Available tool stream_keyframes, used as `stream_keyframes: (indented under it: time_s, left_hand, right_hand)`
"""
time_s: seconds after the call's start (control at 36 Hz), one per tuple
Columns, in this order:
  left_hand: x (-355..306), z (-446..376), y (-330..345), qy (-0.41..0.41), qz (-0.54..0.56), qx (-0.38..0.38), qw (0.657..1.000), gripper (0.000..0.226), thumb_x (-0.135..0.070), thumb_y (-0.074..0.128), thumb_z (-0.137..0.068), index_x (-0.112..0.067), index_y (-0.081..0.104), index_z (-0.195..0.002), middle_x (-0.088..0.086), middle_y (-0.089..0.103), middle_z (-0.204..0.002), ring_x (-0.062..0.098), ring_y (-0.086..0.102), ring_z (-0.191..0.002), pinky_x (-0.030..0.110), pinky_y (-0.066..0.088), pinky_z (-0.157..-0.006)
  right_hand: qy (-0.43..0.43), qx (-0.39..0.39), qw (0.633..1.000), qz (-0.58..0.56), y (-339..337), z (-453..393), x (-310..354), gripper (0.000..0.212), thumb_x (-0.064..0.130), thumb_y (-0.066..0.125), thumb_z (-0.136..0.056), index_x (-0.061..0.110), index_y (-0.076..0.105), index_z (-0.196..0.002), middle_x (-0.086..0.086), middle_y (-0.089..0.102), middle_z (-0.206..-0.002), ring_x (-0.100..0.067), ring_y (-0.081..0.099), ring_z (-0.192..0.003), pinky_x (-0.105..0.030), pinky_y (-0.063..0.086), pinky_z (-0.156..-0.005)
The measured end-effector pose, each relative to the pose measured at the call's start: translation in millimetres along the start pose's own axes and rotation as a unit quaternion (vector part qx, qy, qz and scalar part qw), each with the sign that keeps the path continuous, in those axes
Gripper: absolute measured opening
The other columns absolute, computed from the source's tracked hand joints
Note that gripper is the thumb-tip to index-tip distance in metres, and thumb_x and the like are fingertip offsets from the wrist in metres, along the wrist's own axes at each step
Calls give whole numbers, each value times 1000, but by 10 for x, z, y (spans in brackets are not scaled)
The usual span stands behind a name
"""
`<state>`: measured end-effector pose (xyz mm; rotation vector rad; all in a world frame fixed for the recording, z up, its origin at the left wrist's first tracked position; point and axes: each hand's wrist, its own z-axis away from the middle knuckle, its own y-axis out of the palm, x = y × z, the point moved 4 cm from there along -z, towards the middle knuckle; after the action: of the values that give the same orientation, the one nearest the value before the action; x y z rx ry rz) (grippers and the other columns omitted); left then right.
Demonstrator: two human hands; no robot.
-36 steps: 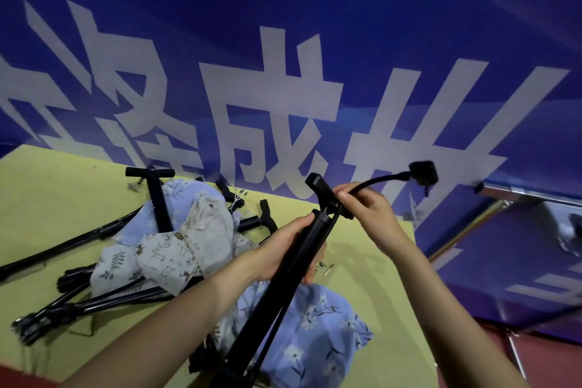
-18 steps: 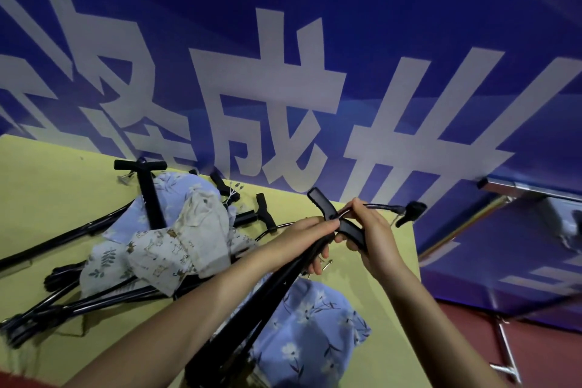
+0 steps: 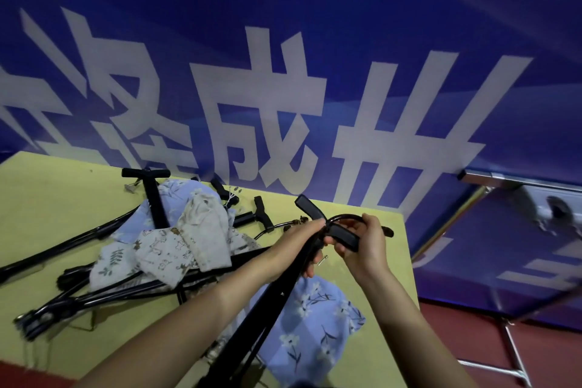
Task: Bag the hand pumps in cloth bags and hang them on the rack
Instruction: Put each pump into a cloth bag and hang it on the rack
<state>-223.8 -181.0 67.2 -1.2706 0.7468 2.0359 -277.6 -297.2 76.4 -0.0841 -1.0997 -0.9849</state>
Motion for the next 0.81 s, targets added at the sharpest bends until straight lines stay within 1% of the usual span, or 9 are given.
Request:
stream_keyframes:
  time_s: [0.14,0.19,0.31,0.36,0.42,0.56,0.64,0.72,0.81]
  left_hand:
    - [108,181,59,30,5,0,1000,36,-48,46,-95,-18,59,-79,4,52,-59,20,49,-43,24,39,-46]
    - [145,224,56,39,10,-10,999,33,-48,51,-90,-18,59,-80,4,54,-60,20,50,-43,25,39,-46]
    - [213,326,30,56,13,-57,997,28,-40,53,-95,-15,57,-82,6,57,-61,20,53,-42,24,41,-44]
    - [230,362,3,62,15,-90,994,29,-36,53,-96,-12,55,-81,9,57,-60,22,52,-41,25,41,-44]
    - [231,385,-24,71,19,-111,991,30,-33,53,-96,-9,55,-78,10,55,-57,23,50,-40,27,40,-44]
    - [205,402,-127,75,37,-138,987,35,-34,52,-96,-8,55,-74,9,51,-53,22,45,-37,24,38,-41]
    - [156,385,-206,87,47,-161,982,35,-35,50,-97,-6,54,-78,10,50,-53,22,45,-36,23,38,-40]
    - [65,337,-321,109,59,-198,972,34,-39,50,-96,-8,53,-81,8,52,-56,22,47,-40,24,40,-41]
    - [-41,227,-464,125,104,-228,960,35,-44,49,-96,-11,52,-85,6,54,-59,22,49,-43,26,41,-44]
  right_hand:
    - [8,28,999,21,-45,138,-54,38,27,33,-100,1,51,-78,-15,57,-66,-26,54,-44,-23,35,-36]
    - [6,33,999,21,-50,161,-77,37,25,34,-101,0,52,-80,-16,58,-65,-26,54,-44,-24,37,-37]
    - [11,55,998,21,-33,215,-167,37,27,34,-102,0,52,-82,-16,60,-68,-24,56,-45,-24,41,-42]
    - [16,69,997,22,-25,221,-219,38,29,35,-102,1,53,-84,-13,63,-65,-23,58,-47,-24,42,-43]
    - [19,84,996,33,-21,220,-254,39,33,37,-102,2,54,-87,-12,65,-67,-24,59,-51,-24,42,-44]
    - [18,107,991,78,-61,179,-284,36,37,40,-101,7,56,-89,-11,64,-82,-22,57,-58,-27,41,-49]
    - [19,113,989,90,-87,187,-283,34,35,39,-101,8,55,-90,-9,64,-79,-20,58,-59,-27,41,-51]
    - [6,115,986,123,-96,217,-302,35,34,38,-102,8,56,-88,-9,63,-75,-20,59,-62,-27,43,-53]
    - [1,146,965,218,6,263,-425,37,36,36,-102,8,60,-97,-10,65,-84,-22,62,-76,-29,47,-63]
